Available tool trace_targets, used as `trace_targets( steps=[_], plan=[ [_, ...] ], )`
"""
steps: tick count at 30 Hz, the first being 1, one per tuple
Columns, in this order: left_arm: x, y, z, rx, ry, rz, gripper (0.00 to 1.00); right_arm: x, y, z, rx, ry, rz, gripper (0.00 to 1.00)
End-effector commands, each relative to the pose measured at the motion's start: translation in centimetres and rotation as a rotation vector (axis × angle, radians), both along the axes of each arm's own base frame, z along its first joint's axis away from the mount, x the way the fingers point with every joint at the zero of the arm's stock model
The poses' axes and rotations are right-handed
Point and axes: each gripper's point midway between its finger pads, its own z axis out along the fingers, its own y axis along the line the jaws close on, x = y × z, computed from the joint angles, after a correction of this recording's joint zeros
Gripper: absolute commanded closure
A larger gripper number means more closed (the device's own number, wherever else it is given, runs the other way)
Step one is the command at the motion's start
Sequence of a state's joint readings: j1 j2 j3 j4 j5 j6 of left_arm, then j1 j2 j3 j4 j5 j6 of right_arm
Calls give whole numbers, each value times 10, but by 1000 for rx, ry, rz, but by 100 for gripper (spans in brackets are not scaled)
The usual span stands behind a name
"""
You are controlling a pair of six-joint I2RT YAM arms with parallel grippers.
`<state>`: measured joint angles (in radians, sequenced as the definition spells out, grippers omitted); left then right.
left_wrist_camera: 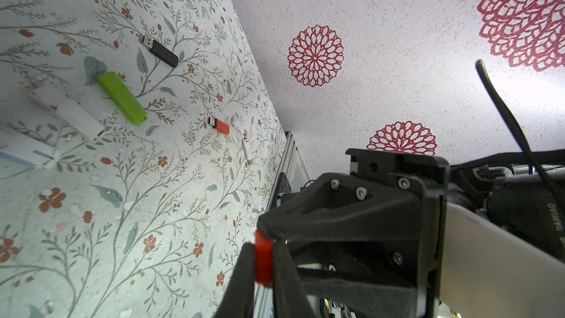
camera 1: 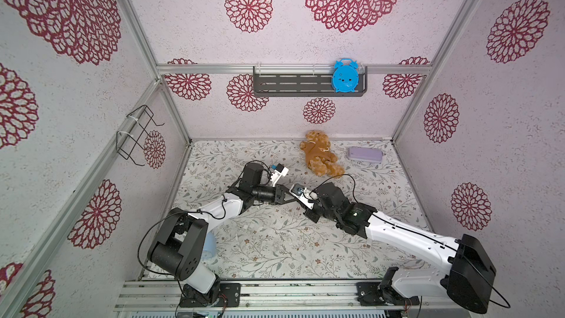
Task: Close the usb drive cover
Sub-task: Pick up the cover from the center of the board.
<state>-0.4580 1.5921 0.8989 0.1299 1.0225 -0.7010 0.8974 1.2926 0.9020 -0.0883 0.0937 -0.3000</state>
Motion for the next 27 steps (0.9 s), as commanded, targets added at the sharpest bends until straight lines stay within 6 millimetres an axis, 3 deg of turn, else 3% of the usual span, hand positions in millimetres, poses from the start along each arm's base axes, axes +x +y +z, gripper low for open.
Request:
trace_targets(
  steps=[1, 5, 9, 11, 12, 15, 17, 19, 21, 24, 27],
  plan=[
    [-1, -3, 7, -5, -29, -19, 89, 6, 2, 32, 86, -44, -31, 76],
    [7, 2, 12, 5, -50, 30, 90, 9, -23, 29, 73, -40, -148, 64],
    [19, 12, 19, -11, -70, 104, 91, 15, -71, 28, 130, -31, -353, 57],
    [23, 16, 22, -11, -79, 133, 91, 22, -101, 24, 188, 3, -487, 36],
    [24, 17, 24, -9, -85, 141, 91, 25, -117, 21, 215, 26, -558, 33],
    [27, 21, 27, -3, -99, 172, 91, 31, -162, 5, 275, 113, -739, 22],
    [29, 24, 31, 0, -116, 197, 91, 32, -192, -12, 307, 191, -869, 9],
    [32, 26, 35, 2, -128, 219, 91, 32, -219, -32, 340, 299, -984, 3],
    [34, 27, 38, 2, -137, 234, 91, 30, -230, -48, 376, 395, -1020, 1],
    [37, 28, 44, -6, -150, 252, 90, 26, -231, -73, 419, 543, -999, 2],
    [39, 28, 48, -10, -156, 262, 90, 22, -228, -91, 370, 617, -974, 11]
  ],
)
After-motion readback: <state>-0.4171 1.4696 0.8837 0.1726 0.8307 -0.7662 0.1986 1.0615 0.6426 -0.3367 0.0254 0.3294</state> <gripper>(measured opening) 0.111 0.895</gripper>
